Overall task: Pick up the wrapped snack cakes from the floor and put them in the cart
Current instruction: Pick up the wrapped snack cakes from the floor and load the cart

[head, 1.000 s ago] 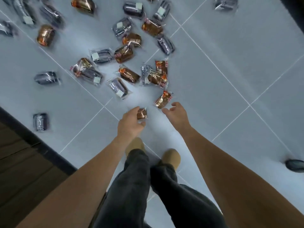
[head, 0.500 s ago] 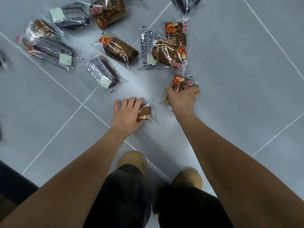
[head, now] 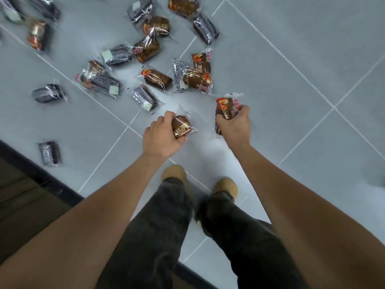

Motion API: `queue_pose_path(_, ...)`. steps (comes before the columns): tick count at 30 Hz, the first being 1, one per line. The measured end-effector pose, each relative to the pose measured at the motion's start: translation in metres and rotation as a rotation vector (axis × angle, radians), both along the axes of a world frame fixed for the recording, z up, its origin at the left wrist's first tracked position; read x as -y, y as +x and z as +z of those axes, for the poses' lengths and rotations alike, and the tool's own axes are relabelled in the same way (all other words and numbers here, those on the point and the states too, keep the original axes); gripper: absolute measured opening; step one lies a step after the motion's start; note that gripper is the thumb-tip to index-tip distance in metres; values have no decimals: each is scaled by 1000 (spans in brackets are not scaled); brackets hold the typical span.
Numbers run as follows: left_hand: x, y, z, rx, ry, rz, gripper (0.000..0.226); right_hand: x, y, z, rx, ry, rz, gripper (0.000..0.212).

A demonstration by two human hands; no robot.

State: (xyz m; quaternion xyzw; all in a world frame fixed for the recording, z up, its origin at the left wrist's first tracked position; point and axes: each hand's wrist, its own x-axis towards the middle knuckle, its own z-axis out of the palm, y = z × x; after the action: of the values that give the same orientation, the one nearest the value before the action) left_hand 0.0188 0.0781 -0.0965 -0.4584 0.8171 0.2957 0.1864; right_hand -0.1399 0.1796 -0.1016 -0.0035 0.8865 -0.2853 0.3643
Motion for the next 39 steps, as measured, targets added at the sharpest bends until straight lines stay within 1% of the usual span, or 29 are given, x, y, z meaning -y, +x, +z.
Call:
queue_pose_path(3, -1, -14, 72, -21, -15, 21, 63, -11, -9, 73, 9, -48, 0, 48)
queue_pose_path(7, 2, -41, 169, -69, 33, 86, 59, -23, -21, 170, -12, -112, -69, 48)
queue_pose_path(11, 6, -64, 267, -162, 53, 57, 57, -36, -28, 264, -7, -166, -146, 50)
queue_pose_path(13, 6, -75, 310, -187, 101, 50, 56, -45, -29, 308, -10, -210, -200, 50)
queue_pose_path(16, -3, -92, 367, -222, 246, 91, 54, -64, -26, 368, -21, -261, -271, 47)
queue_pose_path(19, -21, -105, 414, -241, 258, 34, 57, -92, -19, 416, -60, -285, -349, 45)
queue_pose_path(22, -46, -120, 452, -271, 256, -49, 57, -123, -18, 453, -105, -301, -427, 46)
queue_pose_path(25, -72, -139, 480, -301, 230, -140, 59, -155, -17, 480, -160, -322, -523, 41)
queue_pose_path(28, -107, -158, 505, -332, 199, -256, 55, -194, -15, 505, -216, -326, -611, 39)
queue_pose_path(35, -231, -196, 551, -384, 190, -548, 53, -317, 3, 552, -328, -287, -847, 36)
queue_pose_path(37, -271, -204, 561, -409, 213, -612, 54, -354, 10, 563, -362, -274, -908, 38)
queue_pose_path(39, -315, -207, 569, -421, 238, -676, 55, -393, 18, 573, -401, -271, -971, 35)
